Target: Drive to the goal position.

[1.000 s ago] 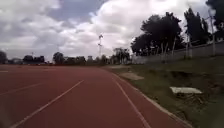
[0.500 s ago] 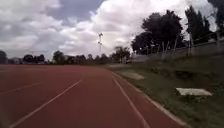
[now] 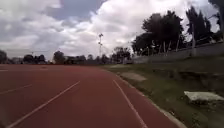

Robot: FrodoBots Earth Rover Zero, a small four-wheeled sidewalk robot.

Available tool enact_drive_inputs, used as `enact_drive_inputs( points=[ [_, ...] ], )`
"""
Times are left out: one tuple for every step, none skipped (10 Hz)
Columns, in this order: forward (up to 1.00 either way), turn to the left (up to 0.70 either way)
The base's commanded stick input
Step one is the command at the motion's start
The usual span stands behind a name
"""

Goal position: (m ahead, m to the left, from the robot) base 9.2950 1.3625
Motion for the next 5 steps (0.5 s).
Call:
enact_drive_inputs(
  points=[
    [0.60, 0.04],
    [0.60, 0.12],
    [0.60, 0.15],
    [0.60, 0.15],
    [0.60, 0.15]
  ],
)
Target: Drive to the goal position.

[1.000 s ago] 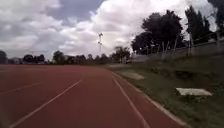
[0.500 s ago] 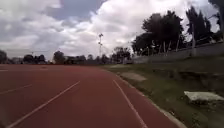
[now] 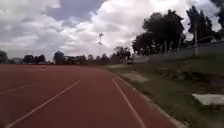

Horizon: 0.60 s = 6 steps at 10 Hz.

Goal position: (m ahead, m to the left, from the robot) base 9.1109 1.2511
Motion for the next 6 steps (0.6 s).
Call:
enact_drive_inputs(
  points=[
    [0.60, 0.15],
    [0.60, 0.15],
    [0.60, 0.15],
    [0.60, 0.08],
    [0.60, 0.00],
    [0.60, 0.00]
  ],
)
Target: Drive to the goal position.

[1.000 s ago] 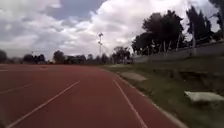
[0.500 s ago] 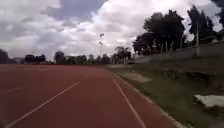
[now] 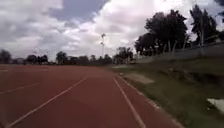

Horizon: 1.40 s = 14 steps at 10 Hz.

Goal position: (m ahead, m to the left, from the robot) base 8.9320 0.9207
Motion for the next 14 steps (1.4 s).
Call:
enact_drive_inputs(
  points=[
    [0.60, 0.00],
    [0.60, 0.00],
    [0.60, 0.00],
    [0.60, 0.00],
    [0.60, 0.00],
    [0.60, 0.00],
    [0.60, 0.00],
    [0.60, 0.00],
    [0.60, 0.00],
    [0.60, 0.00],
    [0.60, 0.00],
    [0.60, 0.00],
    [0.60, 0.00],
    [0.60, 0.00]
  ],
)
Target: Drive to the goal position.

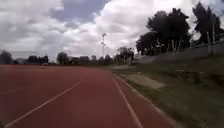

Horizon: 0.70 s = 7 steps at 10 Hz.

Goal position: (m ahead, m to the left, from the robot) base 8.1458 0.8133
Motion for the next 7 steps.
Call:
enact_drive_inputs(
  points=[
    [0.60, 0.01],
    [0.60, 0.08],
    [0.60, 0.13],
    [0.60, 0.15],
    [0.60, 0.15],
    [0.60, 0.15],
    [0.60, 0.15]
  ],
)
